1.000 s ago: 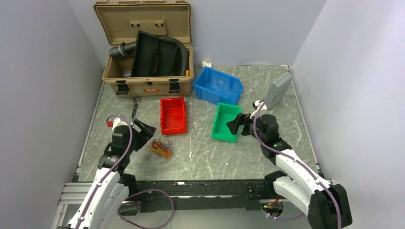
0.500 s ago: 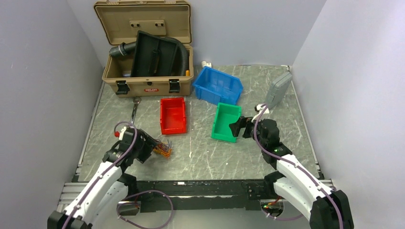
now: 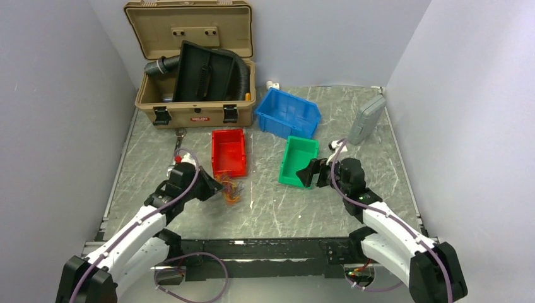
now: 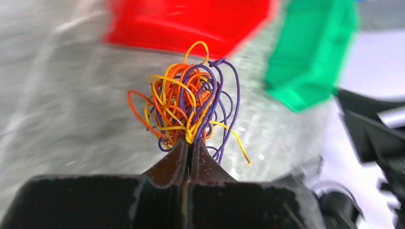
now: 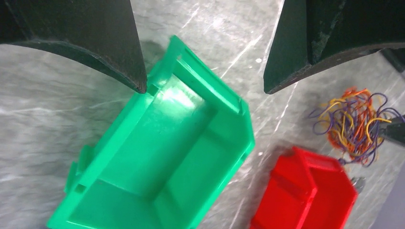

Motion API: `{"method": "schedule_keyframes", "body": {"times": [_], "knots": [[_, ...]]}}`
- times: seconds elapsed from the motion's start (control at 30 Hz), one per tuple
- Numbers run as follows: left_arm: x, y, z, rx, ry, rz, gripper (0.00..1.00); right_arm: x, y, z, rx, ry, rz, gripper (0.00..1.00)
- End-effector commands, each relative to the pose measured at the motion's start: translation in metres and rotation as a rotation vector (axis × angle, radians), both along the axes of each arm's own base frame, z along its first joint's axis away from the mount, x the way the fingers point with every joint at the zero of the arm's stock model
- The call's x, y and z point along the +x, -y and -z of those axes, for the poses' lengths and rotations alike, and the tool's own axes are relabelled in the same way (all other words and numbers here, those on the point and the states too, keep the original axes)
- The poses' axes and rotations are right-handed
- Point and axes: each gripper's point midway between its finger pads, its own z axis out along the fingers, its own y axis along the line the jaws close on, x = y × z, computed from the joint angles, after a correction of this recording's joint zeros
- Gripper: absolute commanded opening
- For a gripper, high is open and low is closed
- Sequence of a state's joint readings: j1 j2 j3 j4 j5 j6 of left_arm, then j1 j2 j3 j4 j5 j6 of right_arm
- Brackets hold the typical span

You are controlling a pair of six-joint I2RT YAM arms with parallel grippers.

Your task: Untangle the cables

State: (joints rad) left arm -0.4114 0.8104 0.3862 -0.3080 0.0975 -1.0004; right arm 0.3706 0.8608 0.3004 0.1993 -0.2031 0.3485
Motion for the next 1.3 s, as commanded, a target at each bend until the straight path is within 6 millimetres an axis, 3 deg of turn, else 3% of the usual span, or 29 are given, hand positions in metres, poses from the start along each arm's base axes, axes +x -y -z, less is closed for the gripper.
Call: {"method": "schedule_keyframes", "body": {"times": [0.0,0.3,0.6,0.73,0.8,0.87,0.9,0.93,0.97,1.13,1.27], "knots": [[-0.001,0.067,-0.081,-0.261,0.406,0.403,0.0,-0.016,-0.044,-0.04,0.14,0.02,-0.231,0.92],[-0.025,0.123,-0.125,-0.36,0.682,0.696,0.0,-0.058,-0.075,-0.068,0.2,-0.009,-0.444,0.91],[-0.045,0.155,-0.142,-0.454,0.745,0.831,0.0,-0.091,-0.101,-0.092,0.292,0.033,-0.643,0.78],[-0.049,0.161,-0.147,-0.458,0.759,0.855,0.0,-0.097,-0.11,-0.092,0.295,0.026,-0.674,0.64],[-0.051,0.165,-0.15,-0.468,0.764,0.868,0.0,-0.1,-0.115,-0.092,0.294,0.02,-0.692,0.53],[-0.052,0.168,-0.152,-0.474,0.761,0.878,0.0,-0.098,-0.118,-0.091,0.289,0.005,-0.68,0.34],[-0.051,0.168,-0.152,-0.473,0.76,0.877,0.0,-0.096,-0.118,-0.09,0.284,0.001,-0.662,0.16],[-0.05,0.168,-0.152,-0.467,0.758,0.87,0.0,-0.089,-0.115,-0.09,0.271,0.004,-0.613,0.03],[-0.048,0.167,-0.151,-0.455,0.759,0.859,0.0,-0.079,-0.11,-0.088,0.252,-0.001,-0.54,0.0],[-0.022,0.142,-0.123,-0.207,0.689,0.708,0.0,-0.034,-0.044,-0.062,0.116,-0.045,-0.032,0.0],[0.002,0.092,-0.089,0.099,0.548,0.51,0.0,-0.025,0.023,-0.037,0.017,-0.09,0.336,0.0]]}}
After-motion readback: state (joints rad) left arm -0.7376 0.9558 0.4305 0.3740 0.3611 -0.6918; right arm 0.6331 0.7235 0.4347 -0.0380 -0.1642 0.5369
